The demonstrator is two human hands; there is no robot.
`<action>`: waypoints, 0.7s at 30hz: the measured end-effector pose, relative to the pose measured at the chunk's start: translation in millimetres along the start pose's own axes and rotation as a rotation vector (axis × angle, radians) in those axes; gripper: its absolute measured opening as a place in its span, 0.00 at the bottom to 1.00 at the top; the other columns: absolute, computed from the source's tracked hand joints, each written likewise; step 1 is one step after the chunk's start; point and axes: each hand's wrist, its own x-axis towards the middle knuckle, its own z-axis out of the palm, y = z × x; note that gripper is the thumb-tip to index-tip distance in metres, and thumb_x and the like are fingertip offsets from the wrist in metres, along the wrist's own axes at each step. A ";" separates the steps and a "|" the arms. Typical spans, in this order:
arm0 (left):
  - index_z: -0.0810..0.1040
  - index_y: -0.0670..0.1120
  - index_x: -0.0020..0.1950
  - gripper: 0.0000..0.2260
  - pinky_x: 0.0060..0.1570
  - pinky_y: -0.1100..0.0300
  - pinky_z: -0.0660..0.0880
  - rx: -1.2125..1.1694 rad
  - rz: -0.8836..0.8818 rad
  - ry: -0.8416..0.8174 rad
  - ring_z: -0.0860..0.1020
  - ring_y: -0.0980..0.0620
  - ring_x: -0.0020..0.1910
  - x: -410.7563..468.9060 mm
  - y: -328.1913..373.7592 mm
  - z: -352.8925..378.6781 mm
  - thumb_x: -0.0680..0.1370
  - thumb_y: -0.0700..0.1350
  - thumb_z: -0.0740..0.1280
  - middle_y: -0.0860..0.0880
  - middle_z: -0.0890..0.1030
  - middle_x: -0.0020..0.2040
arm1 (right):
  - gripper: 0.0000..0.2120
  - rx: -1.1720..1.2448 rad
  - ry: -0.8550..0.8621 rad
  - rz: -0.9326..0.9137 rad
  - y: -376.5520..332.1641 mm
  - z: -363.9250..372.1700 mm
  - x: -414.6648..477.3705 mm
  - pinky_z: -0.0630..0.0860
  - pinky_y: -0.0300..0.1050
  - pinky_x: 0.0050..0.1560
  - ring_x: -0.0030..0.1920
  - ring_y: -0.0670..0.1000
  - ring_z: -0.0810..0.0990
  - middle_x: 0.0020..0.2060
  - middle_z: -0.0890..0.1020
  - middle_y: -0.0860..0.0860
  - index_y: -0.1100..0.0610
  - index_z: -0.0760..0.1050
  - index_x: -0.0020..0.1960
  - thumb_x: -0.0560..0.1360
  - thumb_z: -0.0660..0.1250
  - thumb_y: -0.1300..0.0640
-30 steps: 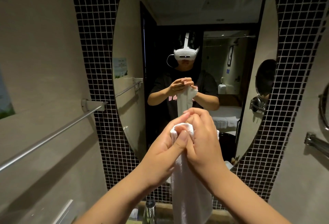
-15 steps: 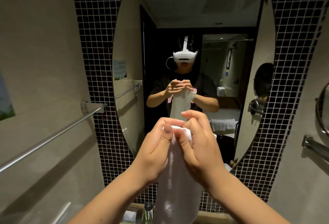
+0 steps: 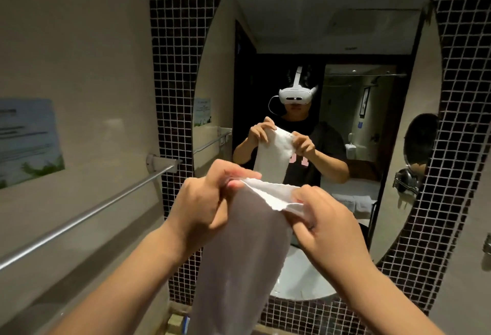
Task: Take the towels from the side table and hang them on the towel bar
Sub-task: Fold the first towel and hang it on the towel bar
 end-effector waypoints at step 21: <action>0.87 0.40 0.50 0.08 0.46 0.59 0.78 0.928 0.088 0.478 0.84 0.47 0.43 24.7 48.9 -222.9 0.73 0.32 0.72 0.44 0.87 0.46 | 0.08 1.136 0.074 -0.287 -221.0 83.9 112.6 0.74 0.45 0.40 0.39 0.49 0.76 0.38 0.77 0.47 0.54 0.72 0.42 0.73 0.72 0.58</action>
